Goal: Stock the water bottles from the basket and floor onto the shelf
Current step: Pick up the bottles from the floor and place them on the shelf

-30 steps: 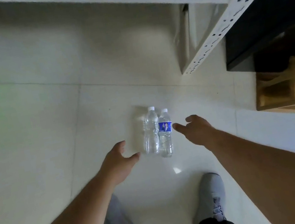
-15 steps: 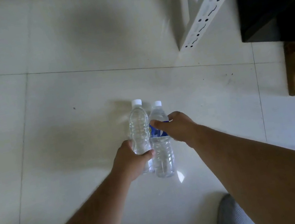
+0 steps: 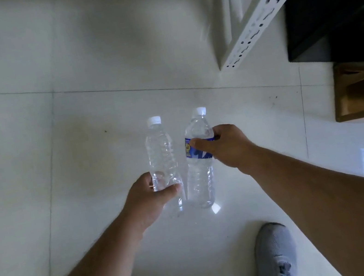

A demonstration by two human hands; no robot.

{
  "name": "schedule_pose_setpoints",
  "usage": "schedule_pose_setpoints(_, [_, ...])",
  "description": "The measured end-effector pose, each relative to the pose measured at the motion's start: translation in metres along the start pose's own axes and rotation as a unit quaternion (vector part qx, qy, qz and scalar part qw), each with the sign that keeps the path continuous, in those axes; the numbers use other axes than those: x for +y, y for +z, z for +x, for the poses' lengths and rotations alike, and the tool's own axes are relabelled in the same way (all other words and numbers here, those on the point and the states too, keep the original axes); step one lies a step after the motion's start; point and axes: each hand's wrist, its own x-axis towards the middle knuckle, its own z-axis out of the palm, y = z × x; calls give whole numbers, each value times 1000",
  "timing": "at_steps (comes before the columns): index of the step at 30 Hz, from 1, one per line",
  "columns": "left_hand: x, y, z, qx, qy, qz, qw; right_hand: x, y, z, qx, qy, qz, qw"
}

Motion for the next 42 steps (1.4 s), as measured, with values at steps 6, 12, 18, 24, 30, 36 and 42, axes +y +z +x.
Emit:
schedule_pose_setpoints(6, [91, -81, -133, -12, 44, -60, 997, -144, -44, -105, -10, -64, -10, 998])
schedule_pose_setpoints(12, [187, -168, -294, 15, 106, -112, 988, -307, -73, -252, -15, -170, -20, 985])
schedule_pose_setpoints(18, [249, -247, -460, 79, 184, -165, 966, -452, -83, -411, -36, -282, -29, 958])
schedule_pose_setpoints(24, [270, -318, -594, 168, 251, -196, 933, -564, -71, -544, -40, -386, -53, 920])
schedule_pose_setpoints(30, [281, -395, -682, 254, 307, -204, 894, -643, -27, -637, -53, -463, -52, 883])
schedule_pose_setpoints(36, [267, -477, -735, 300, 348, -201, 865, -699, 40, -694, -58, -521, -31, 851])
schedule_pose_setpoints(42, [235, -543, -761, 323, 367, -187, 852, -738, 107, -722, -65, -549, -21, 833])
